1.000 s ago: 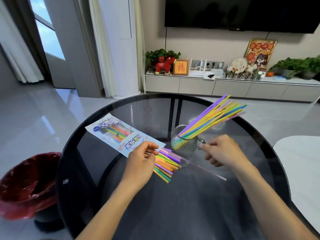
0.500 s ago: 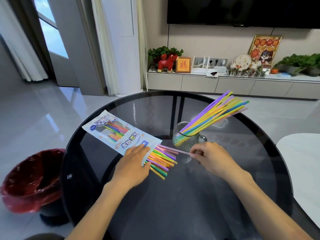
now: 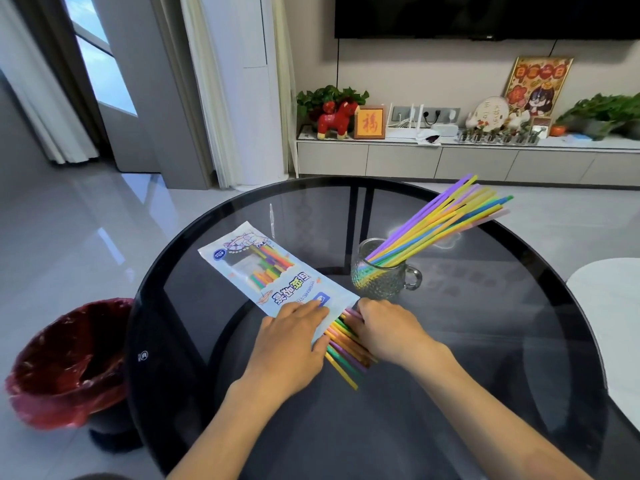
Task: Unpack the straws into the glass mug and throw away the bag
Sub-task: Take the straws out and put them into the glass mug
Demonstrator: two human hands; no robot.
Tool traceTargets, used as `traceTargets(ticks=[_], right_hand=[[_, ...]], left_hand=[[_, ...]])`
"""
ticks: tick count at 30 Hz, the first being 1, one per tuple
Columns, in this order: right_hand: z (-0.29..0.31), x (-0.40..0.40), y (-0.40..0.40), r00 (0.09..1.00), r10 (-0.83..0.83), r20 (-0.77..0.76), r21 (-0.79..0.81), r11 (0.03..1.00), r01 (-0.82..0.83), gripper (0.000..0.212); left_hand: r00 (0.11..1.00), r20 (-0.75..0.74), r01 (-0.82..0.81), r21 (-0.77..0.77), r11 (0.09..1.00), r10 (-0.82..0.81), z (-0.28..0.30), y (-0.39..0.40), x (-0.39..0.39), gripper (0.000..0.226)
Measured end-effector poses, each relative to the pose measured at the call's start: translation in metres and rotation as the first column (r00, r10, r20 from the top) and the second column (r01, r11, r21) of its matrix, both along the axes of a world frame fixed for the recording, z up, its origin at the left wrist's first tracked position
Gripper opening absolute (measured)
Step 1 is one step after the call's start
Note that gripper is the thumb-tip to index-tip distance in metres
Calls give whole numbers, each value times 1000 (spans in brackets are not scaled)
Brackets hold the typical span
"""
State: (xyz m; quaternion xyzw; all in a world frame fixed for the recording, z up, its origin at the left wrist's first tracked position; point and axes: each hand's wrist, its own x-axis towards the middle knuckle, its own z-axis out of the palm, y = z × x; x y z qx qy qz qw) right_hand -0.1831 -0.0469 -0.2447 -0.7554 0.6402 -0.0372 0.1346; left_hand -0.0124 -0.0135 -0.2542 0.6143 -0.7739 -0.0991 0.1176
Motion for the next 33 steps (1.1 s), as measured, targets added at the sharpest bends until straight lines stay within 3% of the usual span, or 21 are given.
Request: traceTargets(ticks=[5,9,13,22,28,30,33], right_hand=[[3,4,0,998,-25,-53,33,999,27,21],[8,7,5,981,28,-194,10,1000,-26,28],[12,5,9,970,52,-238,0,999,-53,28],[34,-42,-2,960,92,-263,127,990,-60,9],[83,-100,8,997,-43,68,220,975,27,29],[94,-115,20,950,-138,280,258,964,64,30],[102,-117,29,802,-207,560,270,961,59,30]], left_hand=[[999,31,27,-14,1000,-27,-3,3,-4,50],[999,37,25,-20,999,-24,-2,2,-3,50],[998,57,22,-32,999,-20,-1,3,-6,51],[971,184,-150,-26,988,153,-1,-6,4,52],[947,228,-233,8,972,225,-1,-11,7,52],[955,187,-245,52,968,231,-3,-13,7,54],[968,120,-236,145,961,220,-3,-13,4,59]])
